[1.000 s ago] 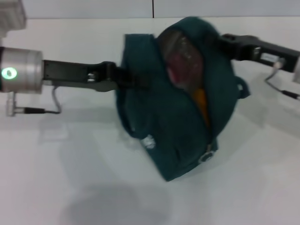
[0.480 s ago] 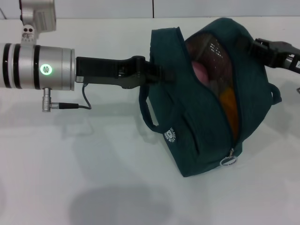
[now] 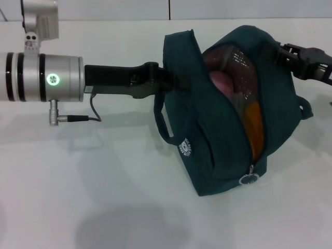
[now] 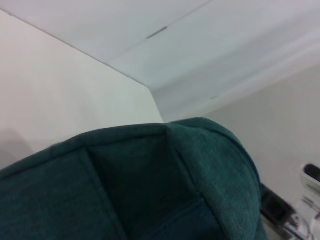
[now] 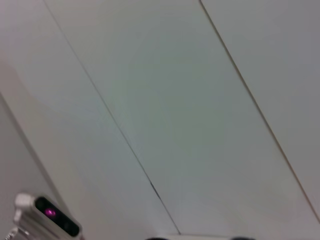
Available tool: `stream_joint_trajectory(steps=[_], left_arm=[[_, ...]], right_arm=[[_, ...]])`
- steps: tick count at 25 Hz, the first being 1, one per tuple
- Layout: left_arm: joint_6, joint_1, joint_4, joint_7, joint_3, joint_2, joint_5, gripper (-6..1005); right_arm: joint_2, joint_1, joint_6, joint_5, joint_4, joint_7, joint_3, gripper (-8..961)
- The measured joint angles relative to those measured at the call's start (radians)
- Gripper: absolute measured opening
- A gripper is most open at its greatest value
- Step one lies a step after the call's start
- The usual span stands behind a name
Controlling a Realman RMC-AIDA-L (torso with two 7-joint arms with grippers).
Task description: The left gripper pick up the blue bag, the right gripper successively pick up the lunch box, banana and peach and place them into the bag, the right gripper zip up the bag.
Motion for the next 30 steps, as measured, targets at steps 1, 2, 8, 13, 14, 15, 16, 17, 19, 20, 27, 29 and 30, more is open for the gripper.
stream_joint_trajectory(steps=[1, 2, 8, 13, 14, 15, 16, 17, 19, 20, 27, 29, 30], left_arm=[[-0.004, 0.004, -0.001, 0.001, -0.001, 0.000, 0.001, 90], [-0.005, 0.010, -0.001, 0.002, -0.002, 0.000, 0.000, 90], [-0.011, 0.021, -0.002, 0.003, -0.005, 0.001, -0.003, 91], [-0.013, 0.021, -0.002, 0.003, -0.006, 0.002, -0.004, 92], [-0.013, 0.021, -0.002, 0.003, -0.006, 0.002, -0.004, 92], [-0.014, 0.020, -0.002, 0.003, -0.006, 0.002, -0.004, 92], [-0.015, 0.020, -0.002, 0.003, -0.006, 0.002, -0.004, 92], [-0.015, 0.020, -0.002, 0.003, -0.006, 0.003, -0.004, 92], [-0.016, 0.020, -0.002, 0.003, -0.006, 0.005, -0.004, 92], [-0.016, 0.020, -0.002, 0.003, -0.006, 0.005, -0.004, 92], [-0.027, 0.022, -0.002, 0.003, -0.006, 0.008, -0.005, 93], [-0.028, 0.024, -0.002, 0.003, -0.006, 0.008, -0.005, 93], [-0.028, 0.024, -0.002, 0.003, -0.006, 0.008, -0.005, 94]], right_arm=[[0.000, -0.002, -0.010, 0.000, 0.000, -0.007, 0.006, 169], [-0.001, -0.004, -0.019, 0.000, 0.000, -0.013, 0.010, 173], [-0.020, -0.012, -0.051, -0.002, 0.002, -0.027, 0.020, 267], [-0.025, -0.028, -0.174, -0.002, 0.003, -0.109, 0.079, 540], [-0.028, -0.032, -0.205, -0.003, 0.003, -0.137, 0.086, 621], [-0.030, -0.035, -0.231, -0.008, 0.003, -0.167, 0.088, 644], [-0.033, -0.040, -0.261, -0.017, 0.003, -0.211, 0.090, 667], [-0.034, -0.046, -0.286, -0.029, 0.003, -0.247, 0.090, 690], [-0.034, -0.062, -0.336, -0.073, 0.003, -0.342, 0.092, 736], [-0.033, -0.069, -0.353, -0.091, 0.003, -0.370, 0.092, 736], [-0.028, -0.114, -0.460, -0.279, -0.005, -0.526, 0.092, 733], [-0.027, -0.116, -0.465, -0.343, -0.001, -0.539, 0.092, 733], [-0.027, -0.117, -0.463, -0.367, 0.001, -0.542, 0.092, 732]])
